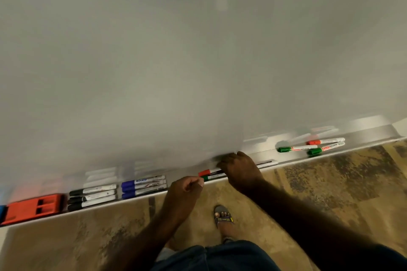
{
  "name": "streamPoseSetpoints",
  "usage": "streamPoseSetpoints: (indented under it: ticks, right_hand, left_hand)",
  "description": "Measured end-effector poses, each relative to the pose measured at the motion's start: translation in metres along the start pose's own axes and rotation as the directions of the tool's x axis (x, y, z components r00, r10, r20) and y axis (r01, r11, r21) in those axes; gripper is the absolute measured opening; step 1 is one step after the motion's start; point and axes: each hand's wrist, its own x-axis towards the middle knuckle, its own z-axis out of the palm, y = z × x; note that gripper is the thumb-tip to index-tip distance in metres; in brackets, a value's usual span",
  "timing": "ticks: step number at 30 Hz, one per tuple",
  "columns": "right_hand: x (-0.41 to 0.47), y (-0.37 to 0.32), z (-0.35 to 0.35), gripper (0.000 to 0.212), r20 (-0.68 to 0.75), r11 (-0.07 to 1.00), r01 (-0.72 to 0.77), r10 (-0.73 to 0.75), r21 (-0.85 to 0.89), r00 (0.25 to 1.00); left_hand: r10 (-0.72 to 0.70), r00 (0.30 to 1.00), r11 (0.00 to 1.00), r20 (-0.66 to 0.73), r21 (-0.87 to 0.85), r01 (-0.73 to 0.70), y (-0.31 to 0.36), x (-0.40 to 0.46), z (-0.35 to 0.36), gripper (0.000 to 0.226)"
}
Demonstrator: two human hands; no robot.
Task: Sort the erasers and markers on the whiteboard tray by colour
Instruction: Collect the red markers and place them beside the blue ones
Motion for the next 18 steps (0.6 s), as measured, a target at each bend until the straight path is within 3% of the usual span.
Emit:
streamPoseSetpoints:
  ticks: [9, 13, 18]
  right_hand:
    - [-0.009, 0.014, 0.015, 0.029, -0.202, 0.994, 0.091, -0.077, 0.064, 0.976]
    - [-0.016, 0.01, 0.004, 0.028, -0.313, 0.98, 0.132, -0.08, 0.149, 0.946]
    - [-0.033, -0.008, -0.016, 0.011, -0.437, 0.938, 0.237, -0.107, 0.254, 0.893]
  left_hand:
    - [-0.161, 0.987, 0.951, 0.021, -0.263, 0.16, 0.005, 0.003, 0.038, 0.019]
    - [-0.244, 0.968, 0.84, 0.062, -0.486, 0.242, 0.011, 0.006, 0.052, 0.011]
    - [-0.186, 0.978, 0.608, 0.093, -0.771, 0.189, 0.011, 0.006, 0.062, 0.034]
